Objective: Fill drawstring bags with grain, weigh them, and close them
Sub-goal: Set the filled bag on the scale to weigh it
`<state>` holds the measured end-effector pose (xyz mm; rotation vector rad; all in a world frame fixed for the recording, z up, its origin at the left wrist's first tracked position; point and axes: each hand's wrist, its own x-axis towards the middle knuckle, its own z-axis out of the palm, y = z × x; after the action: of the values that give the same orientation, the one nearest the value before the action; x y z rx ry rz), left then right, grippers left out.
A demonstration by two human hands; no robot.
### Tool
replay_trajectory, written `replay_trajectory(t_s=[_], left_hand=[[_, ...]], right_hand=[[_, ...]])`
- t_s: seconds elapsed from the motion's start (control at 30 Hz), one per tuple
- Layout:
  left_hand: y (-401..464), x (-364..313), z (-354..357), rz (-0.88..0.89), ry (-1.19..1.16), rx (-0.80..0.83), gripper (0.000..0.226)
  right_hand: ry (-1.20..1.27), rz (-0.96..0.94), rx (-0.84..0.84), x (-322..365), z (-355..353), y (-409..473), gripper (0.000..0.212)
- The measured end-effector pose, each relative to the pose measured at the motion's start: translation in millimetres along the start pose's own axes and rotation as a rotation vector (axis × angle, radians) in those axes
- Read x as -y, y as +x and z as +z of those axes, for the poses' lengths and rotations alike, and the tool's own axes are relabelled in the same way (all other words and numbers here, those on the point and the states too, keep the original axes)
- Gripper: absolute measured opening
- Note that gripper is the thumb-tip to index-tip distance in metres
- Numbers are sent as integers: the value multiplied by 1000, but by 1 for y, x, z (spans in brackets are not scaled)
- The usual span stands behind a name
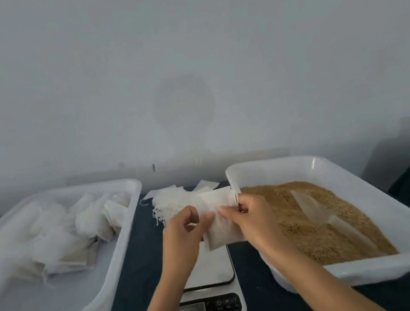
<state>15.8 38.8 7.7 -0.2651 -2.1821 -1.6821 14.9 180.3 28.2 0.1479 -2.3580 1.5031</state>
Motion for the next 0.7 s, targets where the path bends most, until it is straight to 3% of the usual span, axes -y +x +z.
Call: replay_trajectory(t_s=[0.1, 0.4, 0.47, 0.57, 0.7], left_hand=[[-7, 24, -21, -61, 126, -68, 41], [-5, 72, -17, -90, 382, -64, 23], [-3, 77, -16, -82, 377, -65, 15], [-1, 79, -23, -119, 241, -118, 10], [-2, 86, -45, -181, 117, -241, 9]], right_hand=[[-114, -43, 15, -8, 38, -4, 30], [-276, -81, -6, -52, 77, -11, 28], [-317, -129, -4, -59, 76, -10, 27], [-212, -157, 11, -68, 70, -7, 6], [4, -69, 53, -78, 56, -4, 27]])
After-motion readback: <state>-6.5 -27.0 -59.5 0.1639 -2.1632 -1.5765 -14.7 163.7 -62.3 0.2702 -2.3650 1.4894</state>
